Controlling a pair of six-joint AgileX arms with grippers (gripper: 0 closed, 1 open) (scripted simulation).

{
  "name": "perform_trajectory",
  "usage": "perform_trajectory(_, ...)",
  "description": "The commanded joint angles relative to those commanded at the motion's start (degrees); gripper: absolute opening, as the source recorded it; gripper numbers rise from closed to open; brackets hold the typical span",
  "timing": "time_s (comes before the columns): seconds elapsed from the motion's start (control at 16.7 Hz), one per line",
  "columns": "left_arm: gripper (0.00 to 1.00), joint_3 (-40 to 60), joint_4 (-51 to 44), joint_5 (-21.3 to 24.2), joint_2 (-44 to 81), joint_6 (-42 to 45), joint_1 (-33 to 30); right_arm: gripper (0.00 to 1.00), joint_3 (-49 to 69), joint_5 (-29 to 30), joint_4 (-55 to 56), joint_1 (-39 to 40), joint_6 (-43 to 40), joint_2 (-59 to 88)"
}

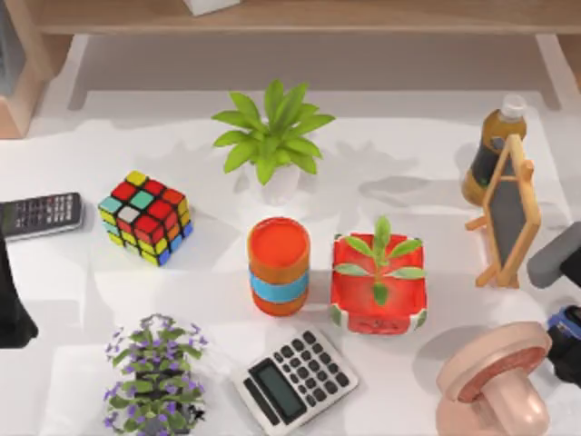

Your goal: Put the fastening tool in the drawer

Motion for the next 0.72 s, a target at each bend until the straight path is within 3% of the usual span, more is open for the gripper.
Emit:
perform_trajectory(0.06, 1.0, 0.0, 0.0, 0.0, 0.0, 0.0, 0.0, 1.0, 0.0, 0.0, 0.0, 0.0, 0.0, 0.0)
perform_trajectory(0.72, 1.0, 0.0, 0.0, 0.0, 0.0, 0.0, 0.0, 0.17, 0.0, 0.0, 0.0, 0.0, 0.0, 0.0)
